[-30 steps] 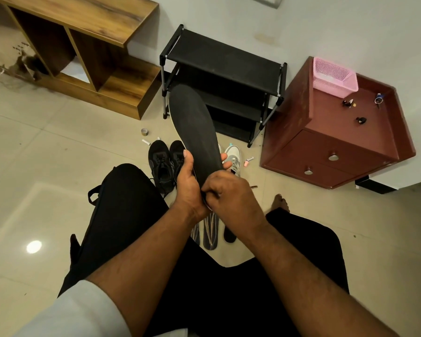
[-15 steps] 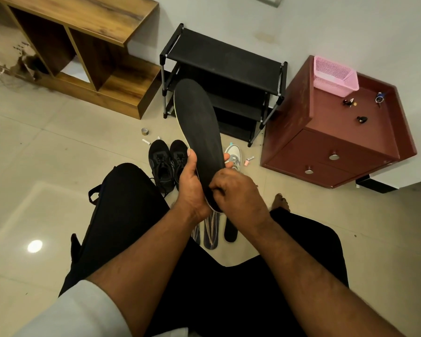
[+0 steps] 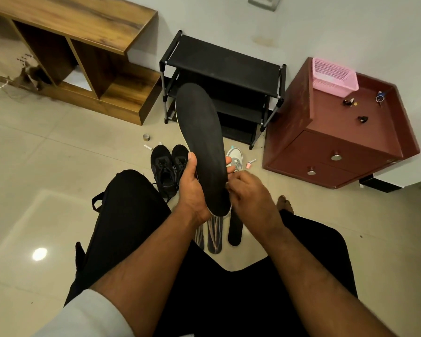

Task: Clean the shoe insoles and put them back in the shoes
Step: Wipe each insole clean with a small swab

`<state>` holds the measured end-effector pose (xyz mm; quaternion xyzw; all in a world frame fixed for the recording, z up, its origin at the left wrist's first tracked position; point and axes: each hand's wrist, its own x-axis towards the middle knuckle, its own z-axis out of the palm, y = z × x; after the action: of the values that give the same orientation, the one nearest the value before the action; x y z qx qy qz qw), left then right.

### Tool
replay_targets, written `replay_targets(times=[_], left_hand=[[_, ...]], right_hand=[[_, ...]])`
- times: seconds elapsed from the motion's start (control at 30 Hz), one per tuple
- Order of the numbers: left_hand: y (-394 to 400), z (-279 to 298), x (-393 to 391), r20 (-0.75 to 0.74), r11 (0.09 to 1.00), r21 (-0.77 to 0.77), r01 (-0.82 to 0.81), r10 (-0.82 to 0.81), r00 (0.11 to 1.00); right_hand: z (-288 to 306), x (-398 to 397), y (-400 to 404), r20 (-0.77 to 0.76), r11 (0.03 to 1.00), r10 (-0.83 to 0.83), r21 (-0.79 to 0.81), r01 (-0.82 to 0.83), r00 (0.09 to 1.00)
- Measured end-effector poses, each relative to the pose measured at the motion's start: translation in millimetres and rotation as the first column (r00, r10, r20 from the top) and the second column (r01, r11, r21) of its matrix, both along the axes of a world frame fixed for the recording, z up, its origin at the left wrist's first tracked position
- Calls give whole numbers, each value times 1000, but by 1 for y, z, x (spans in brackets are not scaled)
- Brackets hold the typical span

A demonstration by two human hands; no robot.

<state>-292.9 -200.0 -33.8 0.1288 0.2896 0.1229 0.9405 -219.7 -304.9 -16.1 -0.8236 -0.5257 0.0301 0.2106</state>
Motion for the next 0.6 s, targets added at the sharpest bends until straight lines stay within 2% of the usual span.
replay_targets(times=[0.07, 0.13, 0.2, 0.27, 0.3, 0.33, 0.37, 0.47, 0.5, 0.6], left_hand=[[1, -1, 1, 9, 1000, -3, -21, 21, 1000], [1, -1, 2, 38, 1000, -7, -27, 27, 999], [0, 0, 4, 40, 999, 22, -27, 26, 999], [-1, -1, 4, 10, 996, 79, -42, 42, 999], [-2, -2, 4, 4, 995, 90, -46, 46, 999], [-3, -2, 5, 2, 994, 95, -50, 50, 999], [-5, -1, 4, -10, 993, 105, -51, 52, 999], [-5, 2, 1, -35, 989, 147, -33, 39, 999], [-1, 4, -1, -21, 988, 145, -49, 53, 998], [19, 6, -10, 35, 984, 61, -169, 167, 985]], right_hand=[[-4, 11, -9, -94, 982, -185, 25, 189, 978], [0, 12, -15, -355, 896, -370, 108, 431, 858], [8, 2, -14, -676, 790, -428, 42, 611, 600], [12, -8, -9, -907, 739, -332, -78, 669, 260], [13, -11, -8, -949, 733, -281, -115, 670, 144], [14, -13, -7, -959, 739, -263, -128, 662, 108], [14, -13, -6, -951, 747, -277, -122, 654, 139], [15, -11, -8, -863, 792, -345, -58, 607, 368], [16, -11, -10, -849, 809, -339, -44, 586, 405], [17, -10, -16, -852, 860, -294, -39, 509, 432]])
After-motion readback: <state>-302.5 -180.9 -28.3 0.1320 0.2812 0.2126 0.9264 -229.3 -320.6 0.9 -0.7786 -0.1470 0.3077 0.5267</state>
